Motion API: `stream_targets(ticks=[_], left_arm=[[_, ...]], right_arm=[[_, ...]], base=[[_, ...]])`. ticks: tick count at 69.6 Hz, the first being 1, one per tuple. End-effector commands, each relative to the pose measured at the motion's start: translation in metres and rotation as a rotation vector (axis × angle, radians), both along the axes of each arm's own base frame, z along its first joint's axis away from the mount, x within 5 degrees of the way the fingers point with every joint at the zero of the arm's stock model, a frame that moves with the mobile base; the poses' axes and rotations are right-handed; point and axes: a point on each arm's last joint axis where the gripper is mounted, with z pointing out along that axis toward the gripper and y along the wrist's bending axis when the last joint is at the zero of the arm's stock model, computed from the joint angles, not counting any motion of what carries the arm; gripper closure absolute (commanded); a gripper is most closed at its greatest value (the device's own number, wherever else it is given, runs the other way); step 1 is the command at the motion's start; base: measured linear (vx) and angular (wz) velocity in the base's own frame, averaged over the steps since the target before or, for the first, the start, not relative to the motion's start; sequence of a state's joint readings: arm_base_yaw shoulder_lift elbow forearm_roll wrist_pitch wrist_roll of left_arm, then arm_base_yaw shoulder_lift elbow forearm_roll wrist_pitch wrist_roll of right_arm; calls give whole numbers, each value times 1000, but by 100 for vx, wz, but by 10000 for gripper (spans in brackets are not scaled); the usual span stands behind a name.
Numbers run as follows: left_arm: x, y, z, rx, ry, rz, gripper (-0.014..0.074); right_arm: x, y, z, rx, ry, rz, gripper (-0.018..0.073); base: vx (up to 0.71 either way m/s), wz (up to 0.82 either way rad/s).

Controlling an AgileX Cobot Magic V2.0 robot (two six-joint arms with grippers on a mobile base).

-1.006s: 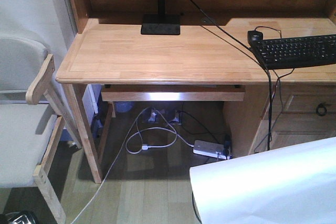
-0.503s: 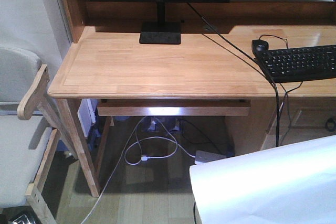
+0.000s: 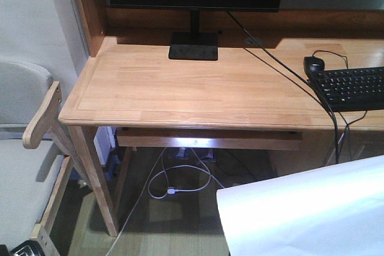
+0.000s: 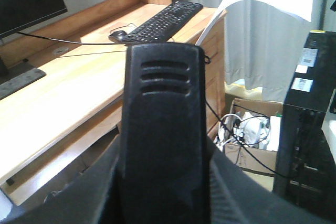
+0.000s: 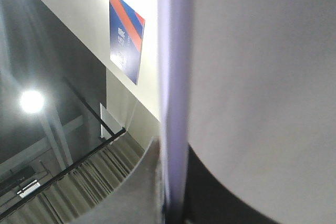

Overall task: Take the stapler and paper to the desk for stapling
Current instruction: 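Drive up to the wooden desk with the monitor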

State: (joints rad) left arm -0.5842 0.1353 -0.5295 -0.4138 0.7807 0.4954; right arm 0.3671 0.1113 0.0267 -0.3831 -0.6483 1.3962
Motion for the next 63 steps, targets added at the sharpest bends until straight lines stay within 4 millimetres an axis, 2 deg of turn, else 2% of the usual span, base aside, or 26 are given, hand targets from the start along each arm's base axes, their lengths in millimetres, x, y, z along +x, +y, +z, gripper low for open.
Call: stream_targets(ticks=[1, 63], left_arm=[[1, 1, 18, -110, -73, 23, 603], [1, 1, 18, -110, -73, 23, 603]], right_arm=[[-2, 1, 2, 6, -37, 13, 569], [-2, 1, 2, 6, -37, 13, 569]], base=[[12, 7], [12, 0]])
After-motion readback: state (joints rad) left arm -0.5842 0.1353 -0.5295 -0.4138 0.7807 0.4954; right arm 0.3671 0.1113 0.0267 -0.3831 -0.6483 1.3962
